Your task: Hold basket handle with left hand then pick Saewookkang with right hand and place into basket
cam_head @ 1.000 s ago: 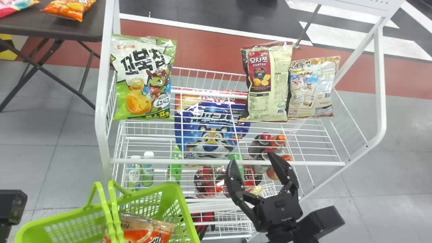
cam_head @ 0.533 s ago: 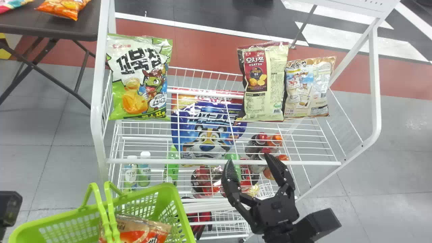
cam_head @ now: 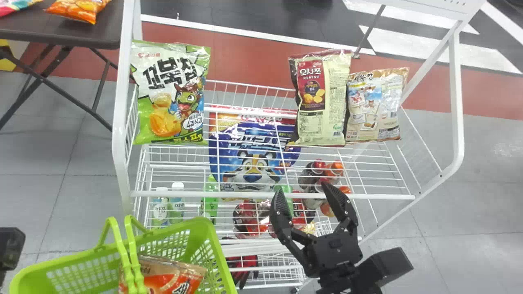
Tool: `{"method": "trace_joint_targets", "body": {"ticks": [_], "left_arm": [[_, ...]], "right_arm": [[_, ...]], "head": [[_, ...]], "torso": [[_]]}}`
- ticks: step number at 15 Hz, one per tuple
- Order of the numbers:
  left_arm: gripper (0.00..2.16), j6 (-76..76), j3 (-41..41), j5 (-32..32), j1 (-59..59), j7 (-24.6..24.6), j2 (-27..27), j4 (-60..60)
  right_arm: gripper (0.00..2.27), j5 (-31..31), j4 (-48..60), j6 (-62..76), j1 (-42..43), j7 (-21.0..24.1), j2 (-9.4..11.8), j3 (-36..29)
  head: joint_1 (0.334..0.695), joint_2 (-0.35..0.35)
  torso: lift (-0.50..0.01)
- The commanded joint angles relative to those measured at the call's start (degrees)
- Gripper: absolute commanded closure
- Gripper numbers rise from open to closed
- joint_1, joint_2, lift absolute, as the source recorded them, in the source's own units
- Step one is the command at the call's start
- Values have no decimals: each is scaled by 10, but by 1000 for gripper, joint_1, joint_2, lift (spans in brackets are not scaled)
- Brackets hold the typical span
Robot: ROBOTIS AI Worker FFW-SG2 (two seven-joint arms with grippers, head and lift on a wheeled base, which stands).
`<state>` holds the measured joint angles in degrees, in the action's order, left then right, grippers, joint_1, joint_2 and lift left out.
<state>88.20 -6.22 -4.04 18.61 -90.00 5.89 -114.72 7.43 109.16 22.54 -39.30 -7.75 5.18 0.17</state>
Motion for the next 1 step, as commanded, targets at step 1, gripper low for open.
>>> {"method": "trace_joint_targets", "body": {"ticks": [1], "left_arm": [[2155, 18, 1, 0, -2, -6, -1, 1]], "right_arm": [[73, 3, -2, 0, 2, -1, 0, 0]], "head": [[695, -283]], "torso": [[-15]]}}
